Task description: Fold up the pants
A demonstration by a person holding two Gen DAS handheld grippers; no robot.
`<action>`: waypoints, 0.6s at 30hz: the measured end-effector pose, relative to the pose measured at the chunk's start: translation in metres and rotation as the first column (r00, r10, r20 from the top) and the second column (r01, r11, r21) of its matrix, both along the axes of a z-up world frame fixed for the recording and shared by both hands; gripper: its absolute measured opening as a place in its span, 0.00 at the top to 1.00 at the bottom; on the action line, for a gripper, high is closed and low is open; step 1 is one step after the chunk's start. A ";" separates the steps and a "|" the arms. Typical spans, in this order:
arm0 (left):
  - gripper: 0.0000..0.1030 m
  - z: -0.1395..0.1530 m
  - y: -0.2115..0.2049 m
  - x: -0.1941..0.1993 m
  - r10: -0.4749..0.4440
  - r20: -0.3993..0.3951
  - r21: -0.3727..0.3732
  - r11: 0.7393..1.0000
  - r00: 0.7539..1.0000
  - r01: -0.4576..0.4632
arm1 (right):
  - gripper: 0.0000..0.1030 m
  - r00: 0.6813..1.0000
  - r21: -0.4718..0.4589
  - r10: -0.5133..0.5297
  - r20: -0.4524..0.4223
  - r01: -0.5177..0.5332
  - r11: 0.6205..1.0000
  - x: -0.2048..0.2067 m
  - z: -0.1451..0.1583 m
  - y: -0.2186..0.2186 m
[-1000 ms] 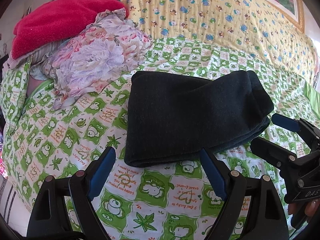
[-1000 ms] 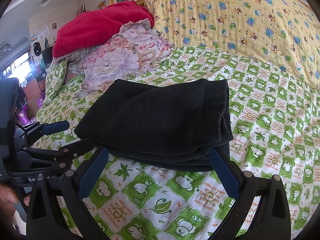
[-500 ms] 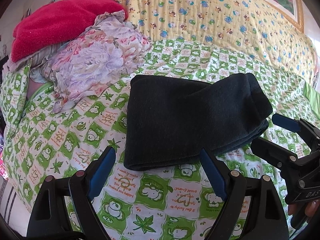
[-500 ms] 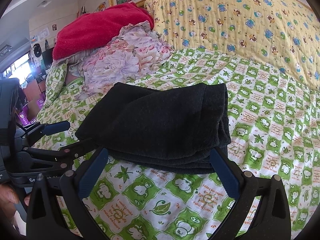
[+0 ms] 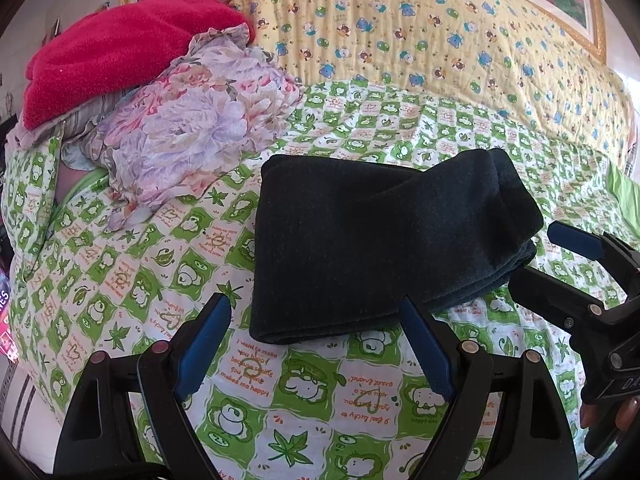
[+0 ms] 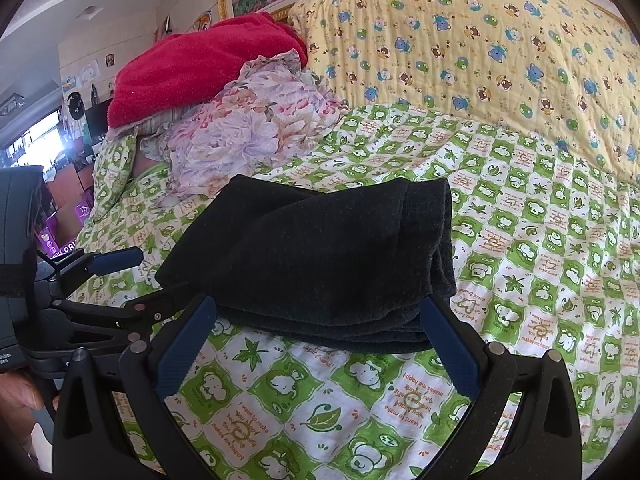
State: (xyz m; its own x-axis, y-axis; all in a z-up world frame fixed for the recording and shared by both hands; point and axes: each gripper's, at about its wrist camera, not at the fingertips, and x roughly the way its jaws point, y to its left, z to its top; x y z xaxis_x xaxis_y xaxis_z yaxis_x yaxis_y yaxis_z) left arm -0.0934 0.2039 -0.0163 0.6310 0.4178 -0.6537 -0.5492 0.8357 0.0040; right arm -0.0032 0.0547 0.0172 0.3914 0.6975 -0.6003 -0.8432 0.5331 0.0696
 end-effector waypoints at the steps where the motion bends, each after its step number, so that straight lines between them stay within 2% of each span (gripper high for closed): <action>1: 0.16 0.000 0.000 -0.001 0.001 0.001 0.000 1.000 1.000 -0.001 | 0.01 1.000 0.001 0.000 0.001 0.000 1.000 0.000 0.000 0.000; 18: 0.16 0.013 0.000 0.001 0.005 0.039 0.038 0.999 0.999 -0.007 | 0.01 1.000 0.018 -0.011 0.005 0.011 1.000 0.002 0.006 0.001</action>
State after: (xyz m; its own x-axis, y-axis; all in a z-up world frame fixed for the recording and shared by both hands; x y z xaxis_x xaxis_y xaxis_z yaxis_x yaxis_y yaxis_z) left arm -0.0919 0.2036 -0.0036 0.6529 0.4459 -0.6123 -0.5546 0.8320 0.0145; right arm -0.0016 0.0562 0.0233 0.4026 0.7037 -0.5854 -0.8375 0.5413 0.0748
